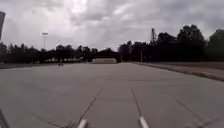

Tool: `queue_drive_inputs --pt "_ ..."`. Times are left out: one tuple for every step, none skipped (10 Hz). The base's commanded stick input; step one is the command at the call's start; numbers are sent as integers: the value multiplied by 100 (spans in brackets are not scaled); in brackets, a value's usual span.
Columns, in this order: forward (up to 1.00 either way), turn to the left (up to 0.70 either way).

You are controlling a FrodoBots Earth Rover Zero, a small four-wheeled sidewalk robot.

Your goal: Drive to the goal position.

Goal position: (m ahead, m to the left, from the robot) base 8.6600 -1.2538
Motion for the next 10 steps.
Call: queue_drive_inputs --pt "70 0" --pt "70 0" --pt "70 0" --pt "70 -14" --pt "70 -35" --pt "70 -35" --pt "70 -35" --pt "70 -35" --pt "70 -35" --pt "70 -29"
